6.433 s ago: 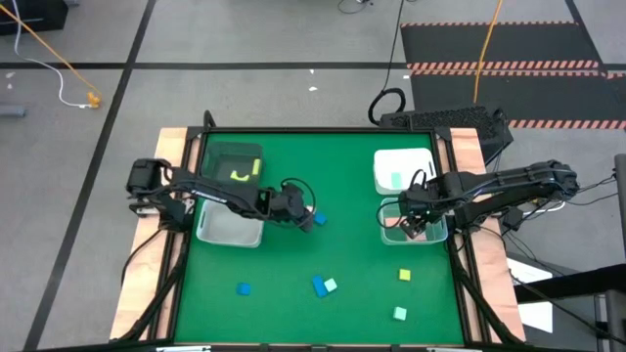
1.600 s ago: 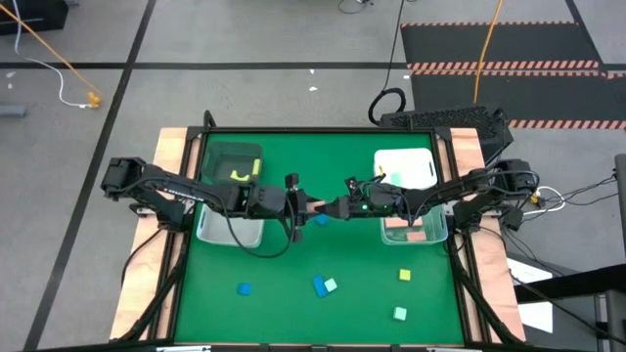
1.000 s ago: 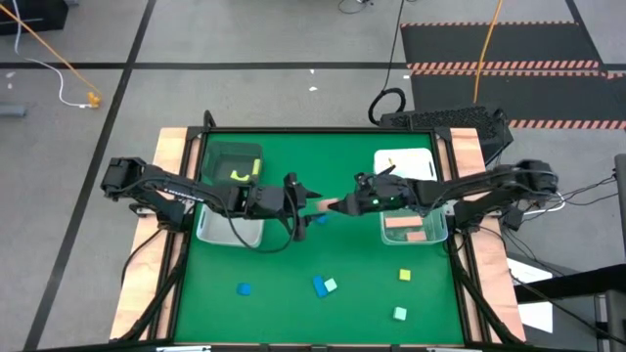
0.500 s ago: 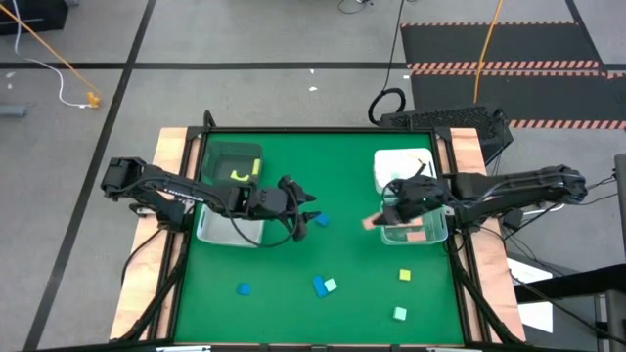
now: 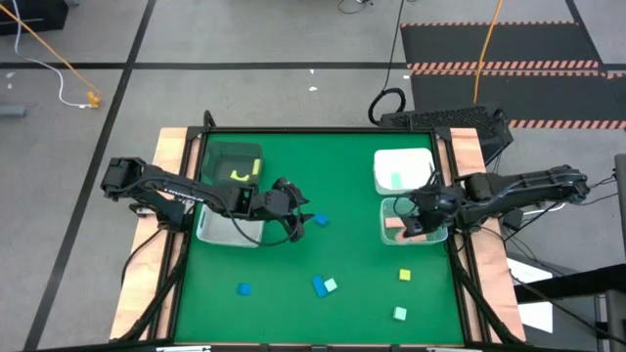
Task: Sort & place blocks by color
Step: Put the pink cube block into the transparent bin
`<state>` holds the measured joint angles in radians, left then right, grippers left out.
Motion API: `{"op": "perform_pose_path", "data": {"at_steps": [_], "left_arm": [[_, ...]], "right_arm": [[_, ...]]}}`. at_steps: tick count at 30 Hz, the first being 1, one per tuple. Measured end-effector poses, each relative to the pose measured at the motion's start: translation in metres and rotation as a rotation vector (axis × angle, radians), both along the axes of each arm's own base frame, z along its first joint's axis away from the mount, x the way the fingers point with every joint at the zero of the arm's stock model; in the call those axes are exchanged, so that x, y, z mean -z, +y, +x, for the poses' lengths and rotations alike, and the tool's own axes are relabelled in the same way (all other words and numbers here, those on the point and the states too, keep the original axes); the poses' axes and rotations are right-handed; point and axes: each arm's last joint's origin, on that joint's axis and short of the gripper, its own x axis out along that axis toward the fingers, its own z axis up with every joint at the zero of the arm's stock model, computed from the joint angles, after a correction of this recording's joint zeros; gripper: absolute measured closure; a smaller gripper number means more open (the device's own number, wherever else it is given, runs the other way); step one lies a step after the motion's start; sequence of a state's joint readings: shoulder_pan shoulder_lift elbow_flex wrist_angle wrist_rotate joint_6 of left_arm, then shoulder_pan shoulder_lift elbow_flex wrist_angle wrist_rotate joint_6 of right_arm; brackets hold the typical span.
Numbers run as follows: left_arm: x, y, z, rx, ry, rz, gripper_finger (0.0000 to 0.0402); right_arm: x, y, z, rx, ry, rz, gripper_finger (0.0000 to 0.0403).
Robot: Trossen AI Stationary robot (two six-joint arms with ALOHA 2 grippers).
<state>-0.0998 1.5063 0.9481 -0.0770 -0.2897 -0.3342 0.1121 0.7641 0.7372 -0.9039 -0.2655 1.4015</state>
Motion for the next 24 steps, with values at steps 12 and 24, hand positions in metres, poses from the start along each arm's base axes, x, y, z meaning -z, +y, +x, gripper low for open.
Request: {"op": "perform_pose_path", "data": {"at_steps": [12, 24], "left_arm": [[0.001, 0.0, 0.0, -0.023, -0.002, -0.031, 0.0179], [0.0, 0.0, 0.0, 0.003, 0.003, 0.004, 0.0179]], "right_arm": [[0.009, -0.007, -0.016, 0.082, 0.179, -0.188, 0.027], [0.009, -0.008, -0.015, 0.073, 0.159, -0.223, 0.0176]]}}
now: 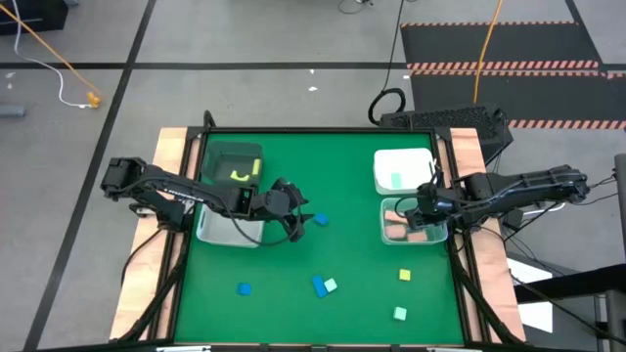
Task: Sort & place blocks by color
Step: Put the pink cube block into the transparent bin, then put the blue half circle block into the gray bin
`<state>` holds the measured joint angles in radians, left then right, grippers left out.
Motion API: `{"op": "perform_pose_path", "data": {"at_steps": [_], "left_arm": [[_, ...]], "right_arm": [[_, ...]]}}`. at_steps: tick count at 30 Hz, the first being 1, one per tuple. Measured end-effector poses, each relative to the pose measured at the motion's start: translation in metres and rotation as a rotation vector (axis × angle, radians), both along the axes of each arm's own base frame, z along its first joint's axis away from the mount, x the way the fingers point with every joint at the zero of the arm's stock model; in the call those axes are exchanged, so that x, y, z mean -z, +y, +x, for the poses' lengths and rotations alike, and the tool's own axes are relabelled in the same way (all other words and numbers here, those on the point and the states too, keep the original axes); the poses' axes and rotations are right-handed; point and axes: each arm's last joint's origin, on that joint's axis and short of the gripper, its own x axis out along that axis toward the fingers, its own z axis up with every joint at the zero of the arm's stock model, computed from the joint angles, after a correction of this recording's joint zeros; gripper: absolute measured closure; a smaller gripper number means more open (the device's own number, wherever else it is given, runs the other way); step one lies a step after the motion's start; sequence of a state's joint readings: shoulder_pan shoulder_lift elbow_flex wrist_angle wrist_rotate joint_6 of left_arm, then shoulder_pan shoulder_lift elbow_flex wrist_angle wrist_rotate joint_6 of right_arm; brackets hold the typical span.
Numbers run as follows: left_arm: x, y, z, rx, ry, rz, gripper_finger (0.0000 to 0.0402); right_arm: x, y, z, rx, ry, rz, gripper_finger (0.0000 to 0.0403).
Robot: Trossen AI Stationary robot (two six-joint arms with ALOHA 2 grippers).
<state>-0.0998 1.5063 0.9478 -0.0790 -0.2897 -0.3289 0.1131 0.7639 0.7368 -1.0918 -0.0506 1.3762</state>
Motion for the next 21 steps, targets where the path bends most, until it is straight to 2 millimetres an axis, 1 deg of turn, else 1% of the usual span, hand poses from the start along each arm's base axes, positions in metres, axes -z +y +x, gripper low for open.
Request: {"op": "perform_pose_path", "data": {"at_steps": [2, 6, 9, 12, 16, 21], "left_arm": [[0.0, 0.0, 0.0, 0.016, 0.002, 0.022, 0.0179], [-0.002, 0.0, 0.002, 0.041, -0.016, 0.056, 0.0179], [0.003, -0.001, 0.007, 0.067, -0.012, 0.094, 0.0179], [0.016, -0.002, 0.015, 0.097, 0.006, 0.117, 0.0179], [0.041, -0.003, 0.027, 0.145, 0.055, 0.169, 0.0179], [0.065, 0.002, 0.039, 0.127, 0.068, 0.164, 0.0179]], "right_arm": [[-0.002, 0.0, 0.003, -0.002, -0.04, 0.007, 0.017], [-0.009, 0.001, 0.015, 0.003, -0.196, 0.016, 0.017], [-0.016, 0.001, 0.025, 0.018, -0.322, -0.011, 0.0175], [-0.023, 0.0, 0.032, 0.021, -0.437, -0.07, 0.0178], [-0.031, -0.001, 0.041, 0.024, -0.558, -0.183, 0.0179], [-0.038, -0.004, 0.047, 0.05, -0.634, -0.3, 0.0179]]}}
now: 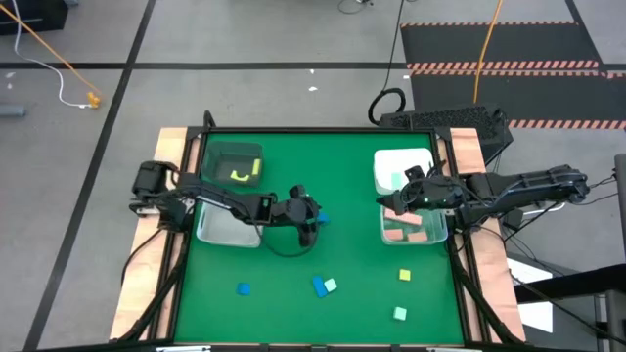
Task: Sort & place blocks by color
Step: Put the blue half circle block into the gray bin
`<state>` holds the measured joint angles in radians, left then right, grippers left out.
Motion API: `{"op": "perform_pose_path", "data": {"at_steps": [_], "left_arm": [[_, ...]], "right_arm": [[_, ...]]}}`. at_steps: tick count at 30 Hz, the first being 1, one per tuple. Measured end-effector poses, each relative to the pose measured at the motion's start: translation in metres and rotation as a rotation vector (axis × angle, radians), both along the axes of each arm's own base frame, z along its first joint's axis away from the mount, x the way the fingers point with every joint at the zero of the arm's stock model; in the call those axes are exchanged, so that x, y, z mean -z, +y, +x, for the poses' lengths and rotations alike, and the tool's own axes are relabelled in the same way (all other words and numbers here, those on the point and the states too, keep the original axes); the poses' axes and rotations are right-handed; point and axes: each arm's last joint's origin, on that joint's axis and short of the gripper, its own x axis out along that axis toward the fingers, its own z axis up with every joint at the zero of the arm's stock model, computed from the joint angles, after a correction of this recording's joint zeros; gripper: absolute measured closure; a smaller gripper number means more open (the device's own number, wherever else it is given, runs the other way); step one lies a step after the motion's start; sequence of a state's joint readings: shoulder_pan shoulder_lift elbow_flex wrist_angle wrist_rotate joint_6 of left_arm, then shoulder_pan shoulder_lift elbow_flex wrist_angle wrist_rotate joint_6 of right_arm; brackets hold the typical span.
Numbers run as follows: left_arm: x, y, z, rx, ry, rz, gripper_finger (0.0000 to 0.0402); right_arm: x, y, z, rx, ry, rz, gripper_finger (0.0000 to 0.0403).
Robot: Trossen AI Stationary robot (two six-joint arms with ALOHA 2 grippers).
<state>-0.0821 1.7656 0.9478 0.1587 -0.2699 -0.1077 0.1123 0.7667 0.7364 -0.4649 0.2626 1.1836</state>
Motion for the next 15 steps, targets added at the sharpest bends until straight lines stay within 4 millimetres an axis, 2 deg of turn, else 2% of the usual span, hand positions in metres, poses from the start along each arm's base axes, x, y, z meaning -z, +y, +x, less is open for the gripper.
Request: {"op": "perform_pose_path", "data": {"at_steps": [11, 15], "left_arm": [[0.047, 0.02, 0.011, -0.132, 0.046, -0.1, 0.0179], [0.055, 0.022, 0.013, -0.173, 0.046, -0.177, 0.0179]], "right_arm": [[0.005, -0.001, 0.007, 0.006, 0.038, -0.103, 0.0179], [0.009, -0.001, 0.011, -0.002, 0.022, -0.111, 0.0179]]}}
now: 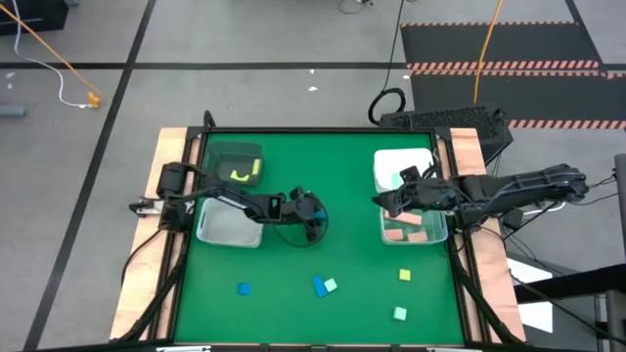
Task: Sort & place blocks by color
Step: Put the blue half circle block into the gray bin
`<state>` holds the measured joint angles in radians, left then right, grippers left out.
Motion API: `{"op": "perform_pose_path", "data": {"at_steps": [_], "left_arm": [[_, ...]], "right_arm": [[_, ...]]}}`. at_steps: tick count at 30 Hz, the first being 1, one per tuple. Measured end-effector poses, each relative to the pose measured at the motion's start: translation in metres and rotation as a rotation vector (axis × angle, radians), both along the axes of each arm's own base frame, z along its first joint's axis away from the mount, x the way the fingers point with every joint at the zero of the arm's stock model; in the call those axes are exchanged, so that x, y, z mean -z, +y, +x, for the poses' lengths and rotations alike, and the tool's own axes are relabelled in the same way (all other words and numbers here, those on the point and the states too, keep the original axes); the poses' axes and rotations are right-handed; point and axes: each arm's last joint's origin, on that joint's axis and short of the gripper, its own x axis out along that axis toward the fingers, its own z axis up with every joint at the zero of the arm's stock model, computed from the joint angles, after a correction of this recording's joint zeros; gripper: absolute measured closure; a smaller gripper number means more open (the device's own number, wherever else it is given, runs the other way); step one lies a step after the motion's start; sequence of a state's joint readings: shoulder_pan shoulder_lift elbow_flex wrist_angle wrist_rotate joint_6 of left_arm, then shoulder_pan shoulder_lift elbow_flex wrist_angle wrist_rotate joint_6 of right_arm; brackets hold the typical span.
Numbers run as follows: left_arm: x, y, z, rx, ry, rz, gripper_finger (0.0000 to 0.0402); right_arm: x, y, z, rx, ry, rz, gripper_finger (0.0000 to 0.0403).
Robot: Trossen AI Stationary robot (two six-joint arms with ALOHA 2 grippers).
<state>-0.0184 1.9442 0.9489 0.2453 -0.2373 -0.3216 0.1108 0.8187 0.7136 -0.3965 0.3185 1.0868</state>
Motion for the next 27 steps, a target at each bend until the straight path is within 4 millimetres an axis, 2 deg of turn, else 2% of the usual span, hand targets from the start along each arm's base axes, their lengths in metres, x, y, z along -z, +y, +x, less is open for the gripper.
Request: {"op": "perform_pose_path", "data": {"at_steps": [11, 16, 18, 27], "left_arm": [[0.008, -0.009, -0.004, 0.044, 0.073, 0.005, 0.018], [0.007, -0.008, -0.003, 0.045, 0.059, 0.021, 0.0219], [0.006, -0.007, -0.002, 0.043, 0.052, 0.02, 0.0235], [0.005, -0.007, -0.001, 0.042, 0.026, 0.021, 0.023]], "right_arm": [[0.035, 0.001, 0.006, 0.02, -0.115, 0.056, 0.0179], [0.052, 0.001, 0.006, 0.043, -0.209, 0.116, 0.0179], [0.056, 0.001, 0.006, 0.038, -0.258, 0.117, 0.0179], [0.058, 0.001, 0.005, 0.012, -0.431, 0.093, 0.0179]]}}
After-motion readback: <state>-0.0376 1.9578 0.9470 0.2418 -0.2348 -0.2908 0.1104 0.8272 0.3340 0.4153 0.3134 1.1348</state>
